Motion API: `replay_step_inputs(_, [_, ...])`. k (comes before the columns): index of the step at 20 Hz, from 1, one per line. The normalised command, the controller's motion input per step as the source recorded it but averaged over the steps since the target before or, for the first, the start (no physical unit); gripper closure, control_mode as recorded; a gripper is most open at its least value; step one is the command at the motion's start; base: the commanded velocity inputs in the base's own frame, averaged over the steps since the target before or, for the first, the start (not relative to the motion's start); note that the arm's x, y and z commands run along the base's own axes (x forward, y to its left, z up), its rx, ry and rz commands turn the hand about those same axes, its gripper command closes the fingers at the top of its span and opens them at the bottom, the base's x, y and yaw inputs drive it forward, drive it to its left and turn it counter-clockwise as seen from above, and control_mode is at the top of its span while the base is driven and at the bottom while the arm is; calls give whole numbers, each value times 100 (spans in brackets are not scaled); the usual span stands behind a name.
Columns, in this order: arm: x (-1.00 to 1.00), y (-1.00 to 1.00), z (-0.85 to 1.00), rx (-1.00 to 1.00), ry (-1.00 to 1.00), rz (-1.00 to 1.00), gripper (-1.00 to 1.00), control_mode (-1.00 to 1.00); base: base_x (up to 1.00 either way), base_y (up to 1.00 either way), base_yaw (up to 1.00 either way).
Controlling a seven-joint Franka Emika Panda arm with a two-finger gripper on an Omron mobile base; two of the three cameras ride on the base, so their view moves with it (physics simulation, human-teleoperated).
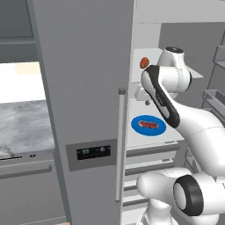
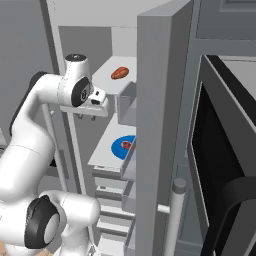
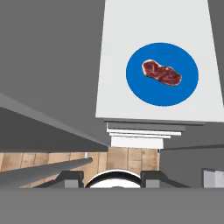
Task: Transport the steak from the fridge to the microwave and turn on the microwave.
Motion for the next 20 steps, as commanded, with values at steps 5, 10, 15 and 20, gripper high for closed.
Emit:
replay_step_inputs(5, [-7, -3, -9, 0, -3, 1, -100, -100, 0, 0, 0])
replay_step_inputs(10, [-12, -15, -33, -4, -4, 6, -100, -100, 0, 0, 0])
replay_step_inputs(15, [-5, -23, -36, -7, -4, 8, -100, -100, 0, 0, 0])
replay_step_inputs(20, [0, -26, -26, -6, -6, 8, -100, -100, 0, 0, 0])
